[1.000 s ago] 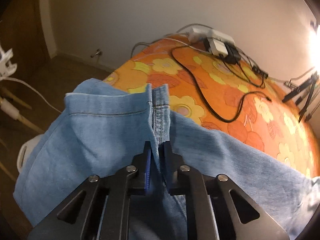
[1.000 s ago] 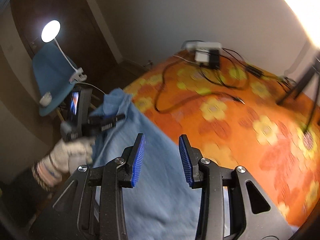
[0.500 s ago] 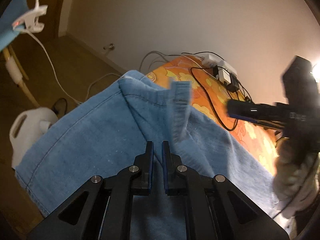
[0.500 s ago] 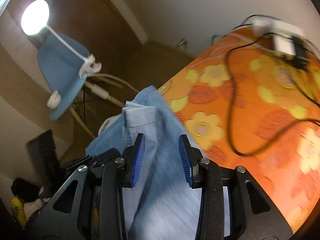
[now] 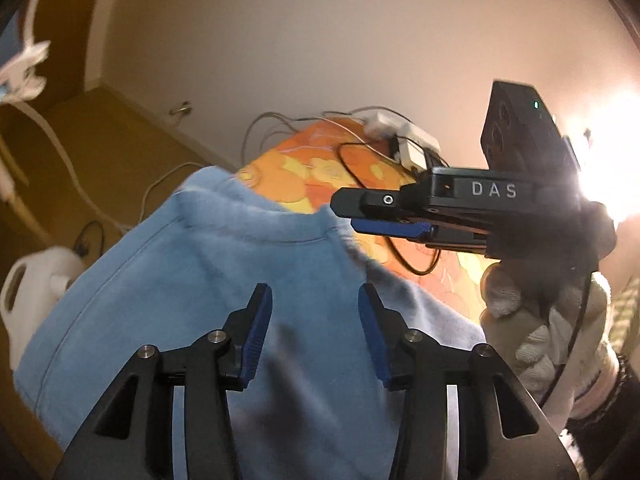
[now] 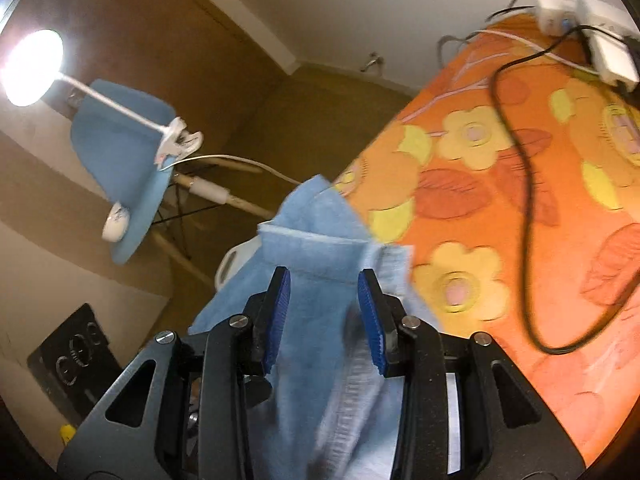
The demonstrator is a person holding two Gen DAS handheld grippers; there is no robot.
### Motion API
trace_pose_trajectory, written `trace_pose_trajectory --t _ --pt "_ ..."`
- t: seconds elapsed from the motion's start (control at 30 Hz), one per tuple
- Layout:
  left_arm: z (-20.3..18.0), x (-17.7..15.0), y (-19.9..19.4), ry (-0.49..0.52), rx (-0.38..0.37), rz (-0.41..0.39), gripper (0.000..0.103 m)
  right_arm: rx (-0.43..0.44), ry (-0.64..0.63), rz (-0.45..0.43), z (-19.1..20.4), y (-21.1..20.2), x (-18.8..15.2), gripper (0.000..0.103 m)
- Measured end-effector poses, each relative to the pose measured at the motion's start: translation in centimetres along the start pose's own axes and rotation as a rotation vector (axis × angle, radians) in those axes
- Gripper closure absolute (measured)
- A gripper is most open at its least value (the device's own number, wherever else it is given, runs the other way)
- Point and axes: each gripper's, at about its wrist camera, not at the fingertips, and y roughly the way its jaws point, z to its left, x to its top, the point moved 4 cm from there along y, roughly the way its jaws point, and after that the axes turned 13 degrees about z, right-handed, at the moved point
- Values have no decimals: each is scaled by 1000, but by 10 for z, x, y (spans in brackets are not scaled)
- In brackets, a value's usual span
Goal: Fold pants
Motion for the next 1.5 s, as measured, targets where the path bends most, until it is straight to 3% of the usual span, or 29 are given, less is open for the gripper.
trace_pose_trajectory --t 0.13,0.2,0.3,0.33,0.47,0.67,0.87,1.1,1.37,1.4,1.5 --pt "-30 19 30 65 76 56 52 38 55 -46 -19 -18 4 65" --pt "-39 26 46 97 156 69 51 41 73 -70 -27 -27 8 65" --pt "-36 32 73 78 243 114 52 41 77 -95 -34 -39 12 65" --pt "-33 33 75 65 245 106 53 36 73 -99 -35 -42 12 65" --pt "-17 35 66 -7 197 68 87 32 63 -115 -42 -51 15 65" --pt "10 25 28 -68 166 -26 90 26 42 -104 -42 -43 19 65" --pt "66 -19 -28 -222 126 -124 92 2 -79 -31 -17 -11 24 65" --pt "108 -56 -45 -338 137 -143 92 -109 -203 61 16 56 40 65" --pt "105 -70 -59 -323 128 -176 93 -267 -286 89 30 95 47 65" --pt "106 -73 -61 -327 129 -181 93 -285 -298 89 32 96 46 66" --pt "113 -79 -62 -351 113 -173 93 -351 -307 76 33 98 49 90"
